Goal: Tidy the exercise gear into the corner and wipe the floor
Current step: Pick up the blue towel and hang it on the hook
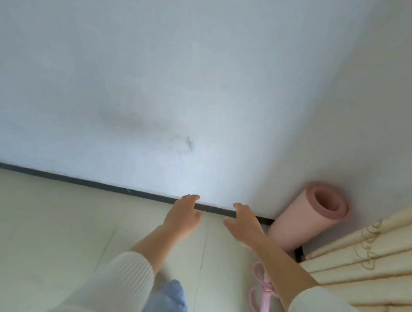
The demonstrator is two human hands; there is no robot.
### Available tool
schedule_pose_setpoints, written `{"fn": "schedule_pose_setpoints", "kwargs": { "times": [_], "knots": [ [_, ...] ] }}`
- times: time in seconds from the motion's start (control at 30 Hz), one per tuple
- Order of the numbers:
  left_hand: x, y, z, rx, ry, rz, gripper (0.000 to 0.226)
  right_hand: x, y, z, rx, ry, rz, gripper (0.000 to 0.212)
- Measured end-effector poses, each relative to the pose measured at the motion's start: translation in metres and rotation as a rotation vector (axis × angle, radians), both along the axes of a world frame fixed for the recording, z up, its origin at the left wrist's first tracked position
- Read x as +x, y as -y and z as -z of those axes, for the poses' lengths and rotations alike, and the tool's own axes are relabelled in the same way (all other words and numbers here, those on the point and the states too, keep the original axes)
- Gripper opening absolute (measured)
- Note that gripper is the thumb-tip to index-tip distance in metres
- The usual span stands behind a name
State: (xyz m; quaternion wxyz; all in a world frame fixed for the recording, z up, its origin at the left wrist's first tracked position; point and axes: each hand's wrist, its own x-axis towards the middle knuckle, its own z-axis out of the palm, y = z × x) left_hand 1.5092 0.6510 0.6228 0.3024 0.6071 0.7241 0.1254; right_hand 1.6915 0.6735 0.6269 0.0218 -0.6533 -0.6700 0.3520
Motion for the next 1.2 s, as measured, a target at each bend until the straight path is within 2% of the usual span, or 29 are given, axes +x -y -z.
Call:
{"fn": "schedule_pose_setpoints", "kwargs": {
  "times": [0.2, 0.3, 0.37, 0.53, 0.8, 1.0, 1.2],
  "knots": [
    [-0.162, 0.099, -0.038, 0.047, -0.098, -0.334, 0.048, -0.180, 0.041, -0.042, 0.070, -0.003, -0.380, 0.060],
    [-0.245, 0.146, -0.047, 0.050, -0.116, -0.451, 0.050, -0.274, 0.067, -0.053, 0.093, -0.005, -0.522, 0.062],
    [-0.278, 0.163, -0.058, 0.056, -0.135, -0.476, 0.050, -0.308, 0.076, -0.056, 0.112, -0.021, -0.559, 0.064],
    [-0.466, 0.295, -0.068, 0.031, -0.211, -0.697, 0.048, -0.520, 0.176, -0.062, 0.125, -0.056, -0.794, 0.065],
    [-0.653, 0.439, -0.078, -0.005, -0.243, -0.960, 0.047, -0.756, 0.298, -0.078, 0.195, -0.030, -1.115, 0.061],
    [-0.795, 0.504, -0.068, -0.005, -0.266, -1.096, 0.047, -0.927, 0.350, -0.078, 0.238, -0.023, -1.290, 0.057],
    [-0.973, 0.536, -0.058, -0.020, -0.284, -1.177, 0.048, -1.126, 0.385, -0.064, 0.282, 0.017, -1.418, 0.058]
  ]
}}
